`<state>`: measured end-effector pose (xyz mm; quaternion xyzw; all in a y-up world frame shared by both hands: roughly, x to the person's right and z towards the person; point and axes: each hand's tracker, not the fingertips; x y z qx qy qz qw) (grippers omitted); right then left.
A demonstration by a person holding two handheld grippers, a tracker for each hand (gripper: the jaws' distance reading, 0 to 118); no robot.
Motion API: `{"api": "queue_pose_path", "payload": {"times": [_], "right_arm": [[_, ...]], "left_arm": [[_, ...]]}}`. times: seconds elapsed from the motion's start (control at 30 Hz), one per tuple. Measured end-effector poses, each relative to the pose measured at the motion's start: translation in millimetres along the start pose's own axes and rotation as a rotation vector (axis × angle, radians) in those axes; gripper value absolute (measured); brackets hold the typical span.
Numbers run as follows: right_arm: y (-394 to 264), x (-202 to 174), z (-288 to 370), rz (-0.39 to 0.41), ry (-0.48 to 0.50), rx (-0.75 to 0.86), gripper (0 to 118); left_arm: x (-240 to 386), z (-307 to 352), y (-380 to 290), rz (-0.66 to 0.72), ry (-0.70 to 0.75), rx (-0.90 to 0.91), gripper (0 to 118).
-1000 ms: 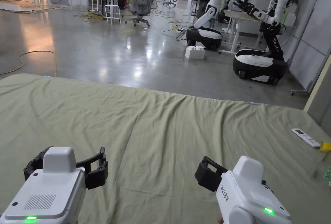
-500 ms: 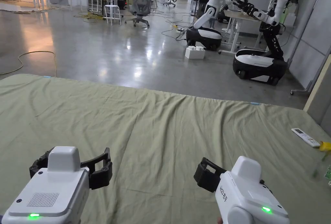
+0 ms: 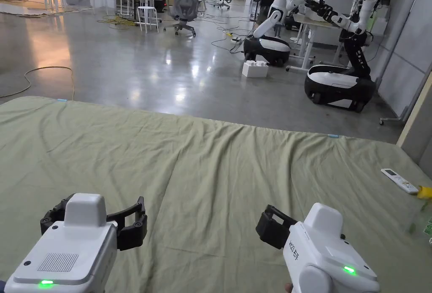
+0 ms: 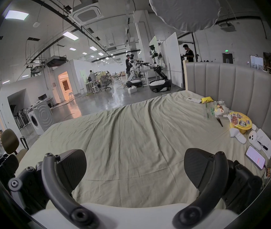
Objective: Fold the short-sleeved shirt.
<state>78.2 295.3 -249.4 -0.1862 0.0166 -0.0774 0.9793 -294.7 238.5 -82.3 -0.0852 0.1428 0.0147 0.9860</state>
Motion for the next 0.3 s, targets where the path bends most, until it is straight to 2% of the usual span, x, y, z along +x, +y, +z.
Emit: {"api": "queue_pose_path", "payload": {"times": [0.13,0.3], "right_arm": [[-0.7,0.6,-0.1,0.011,-0.003,0.018,117],[-5.5,2.2,3.7,0.085,0.012,0.15,117]], "left_arm": [[-0.5,-0.9,0.2,-0.002,0.003,0.001,104],[-1.3,-4.2,0.8,0.002,0.0,0.0,104]]}}
